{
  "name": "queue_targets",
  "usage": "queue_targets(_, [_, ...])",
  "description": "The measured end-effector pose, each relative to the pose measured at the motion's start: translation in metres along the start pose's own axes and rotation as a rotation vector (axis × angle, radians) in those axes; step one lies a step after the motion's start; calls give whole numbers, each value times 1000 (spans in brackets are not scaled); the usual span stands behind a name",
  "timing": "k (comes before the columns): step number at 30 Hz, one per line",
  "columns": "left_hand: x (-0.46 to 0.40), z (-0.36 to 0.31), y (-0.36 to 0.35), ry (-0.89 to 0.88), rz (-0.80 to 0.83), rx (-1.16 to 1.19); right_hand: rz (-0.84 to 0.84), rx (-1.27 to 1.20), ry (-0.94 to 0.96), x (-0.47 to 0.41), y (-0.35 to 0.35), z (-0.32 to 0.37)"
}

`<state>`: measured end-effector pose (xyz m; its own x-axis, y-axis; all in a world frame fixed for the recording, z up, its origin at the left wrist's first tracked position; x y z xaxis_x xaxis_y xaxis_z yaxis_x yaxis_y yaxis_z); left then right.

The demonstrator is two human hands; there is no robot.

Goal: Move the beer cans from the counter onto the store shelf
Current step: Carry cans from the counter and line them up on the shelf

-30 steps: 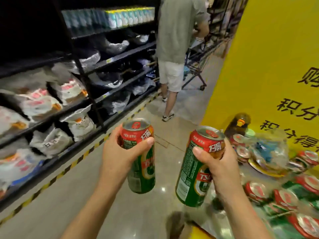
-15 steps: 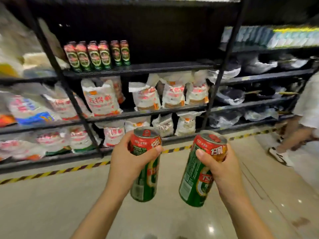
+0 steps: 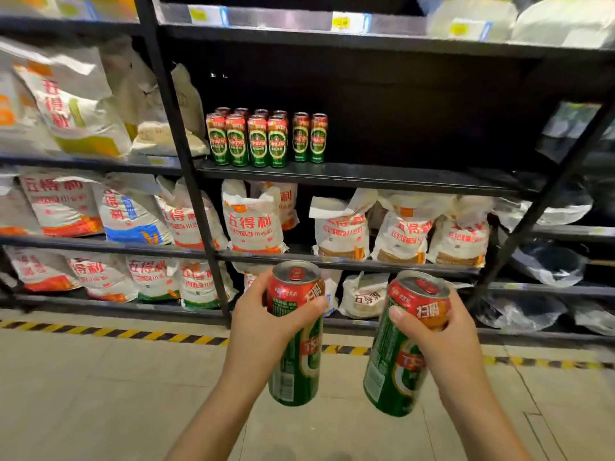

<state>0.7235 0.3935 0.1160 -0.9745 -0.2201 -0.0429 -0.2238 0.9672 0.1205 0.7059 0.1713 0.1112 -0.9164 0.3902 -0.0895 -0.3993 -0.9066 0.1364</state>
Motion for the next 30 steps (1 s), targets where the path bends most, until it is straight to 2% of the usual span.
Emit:
queue_targets(6, [-86, 3, -22, 19, -119, 14, 119, -3, 7, -104, -41, -1])
queue_targets(15, [-220, 21, -11, 50, -266, -3, 260, 26, 11, -229, -138, -9])
queue_targets(23, [-373, 27, -10, 6, -170, -3, 174, 12, 8, -331, -222, -8])
queue_targets(30, [-475, 13, -33, -73, -68, 10, 66, -18, 19, -399, -253, -2])
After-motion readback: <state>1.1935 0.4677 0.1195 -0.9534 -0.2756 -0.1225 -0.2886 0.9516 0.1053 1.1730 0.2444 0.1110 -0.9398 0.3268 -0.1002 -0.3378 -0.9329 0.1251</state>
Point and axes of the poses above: each hand's wrist, its own x-axis away from the middle knuckle, its own y-axis out of the back of the hand, z = x × y, the point moved 5 cm from there along -x, towards the middle knuckle, and after that the axes turned 6 degrees about -z, right-handed, at the moved point
